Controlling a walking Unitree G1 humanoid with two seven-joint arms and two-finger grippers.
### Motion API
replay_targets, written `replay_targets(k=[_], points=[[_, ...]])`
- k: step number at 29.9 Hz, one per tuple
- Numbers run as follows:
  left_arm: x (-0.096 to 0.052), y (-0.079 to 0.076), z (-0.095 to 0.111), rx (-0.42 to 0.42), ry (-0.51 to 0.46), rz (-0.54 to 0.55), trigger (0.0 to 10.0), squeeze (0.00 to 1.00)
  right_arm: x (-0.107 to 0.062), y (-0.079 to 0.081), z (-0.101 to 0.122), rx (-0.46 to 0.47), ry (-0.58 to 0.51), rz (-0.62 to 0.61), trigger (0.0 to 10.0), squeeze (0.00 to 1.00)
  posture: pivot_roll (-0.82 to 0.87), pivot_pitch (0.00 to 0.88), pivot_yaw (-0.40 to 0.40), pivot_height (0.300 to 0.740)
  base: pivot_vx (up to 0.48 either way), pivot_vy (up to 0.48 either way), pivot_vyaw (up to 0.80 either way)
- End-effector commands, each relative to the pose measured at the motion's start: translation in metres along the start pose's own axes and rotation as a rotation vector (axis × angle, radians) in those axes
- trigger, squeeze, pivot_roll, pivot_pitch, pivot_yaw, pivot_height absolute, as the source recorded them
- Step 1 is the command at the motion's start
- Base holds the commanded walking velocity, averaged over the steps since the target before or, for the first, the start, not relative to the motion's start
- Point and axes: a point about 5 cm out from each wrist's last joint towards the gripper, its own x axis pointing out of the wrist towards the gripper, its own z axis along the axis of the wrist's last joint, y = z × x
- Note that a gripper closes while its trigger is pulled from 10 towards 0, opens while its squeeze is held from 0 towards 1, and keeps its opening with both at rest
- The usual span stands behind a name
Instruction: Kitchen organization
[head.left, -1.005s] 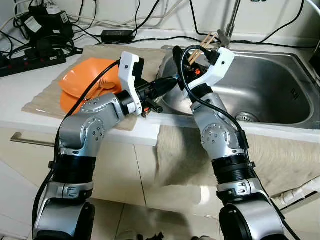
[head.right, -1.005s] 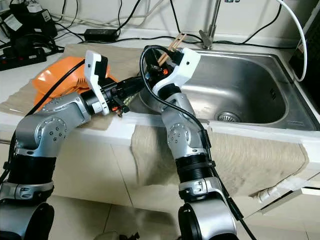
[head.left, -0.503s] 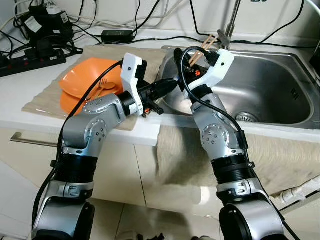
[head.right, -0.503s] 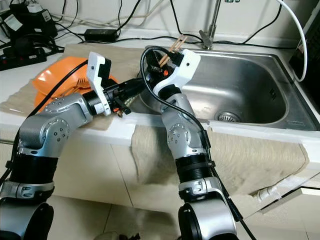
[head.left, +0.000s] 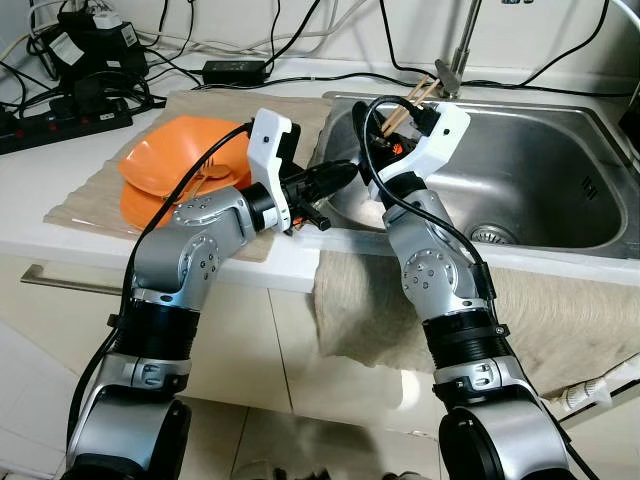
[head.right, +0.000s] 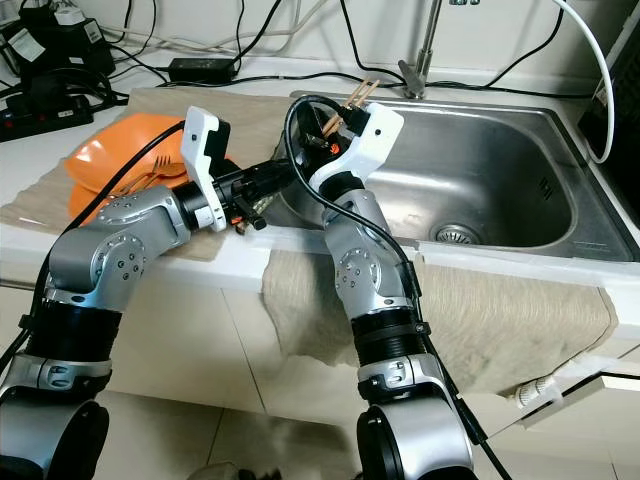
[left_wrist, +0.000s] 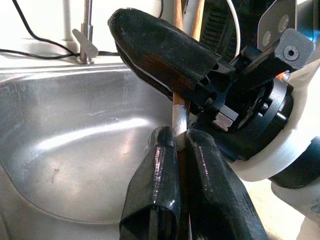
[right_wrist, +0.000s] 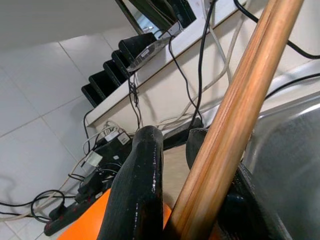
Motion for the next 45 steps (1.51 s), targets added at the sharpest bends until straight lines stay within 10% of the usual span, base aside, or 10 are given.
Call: replay_targets(k=[1,11,13,14,15,25,26,45], points=[[-0.002,0.006,0.020,0.083,-0.045,0.053,0.0,0.00,-0.005,0.002,-0.024,0.016,0.070,-0.034,0.0,0.00,0.04,0.000,0.045,0.740,0.000,0.000,0.00],[-0.002,0.013,0.012,0.098,-0.013,0.099,0.6,0.00,-0.006,0.000,-0.027,0.014,0.074,-0.047,0.0,0.00,0.04,0.000,0.048,0.740,0.000,0.000,0.00],[-0.002,0.015,0.009,0.101,0.001,0.108,9.5,0.00,-0.006,0.000,-0.027,0.013,0.075,-0.050,0.0,0.00,0.04,0.000,0.047,0.740,0.000,0.000,0.00],[-0.002,0.015,0.009,0.101,0.001,0.108,9.5,0.00,-0.006,0.000,-0.027,0.013,0.075,-0.050,0.0,0.00,0.04,0.000,0.047,0.740,0.000,0.000,0.00],[-0.002,0.017,0.008,0.102,0.006,0.124,10.0,1.00,-0.006,-0.001,-0.028,0.013,0.076,-0.051,0.0,0.00,0.04,0.000,0.047,0.740,0.000,0.000,0.00],[-0.003,0.027,0.008,0.133,0.010,0.201,10.0,0.94,-0.006,-0.002,-0.026,0.007,0.072,-0.058,0.0,0.00,0.04,0.000,0.047,0.740,0.000,0.000,0.00],[-0.004,0.028,0.010,0.139,0.008,0.211,10.0,0.00,-0.006,-0.003,-0.025,0.003,0.068,-0.059,0.0,0.00,0.04,0.000,0.049,0.740,0.000,0.000,0.00],[-0.013,0.035,0.013,0.237,-0.095,0.522,10.0,0.00,-0.007,-0.033,0.028,-0.280,-0.103,-0.122,0.0,0.00,0.04,0.004,0.052,0.740,0.000,0.000,0.00]])
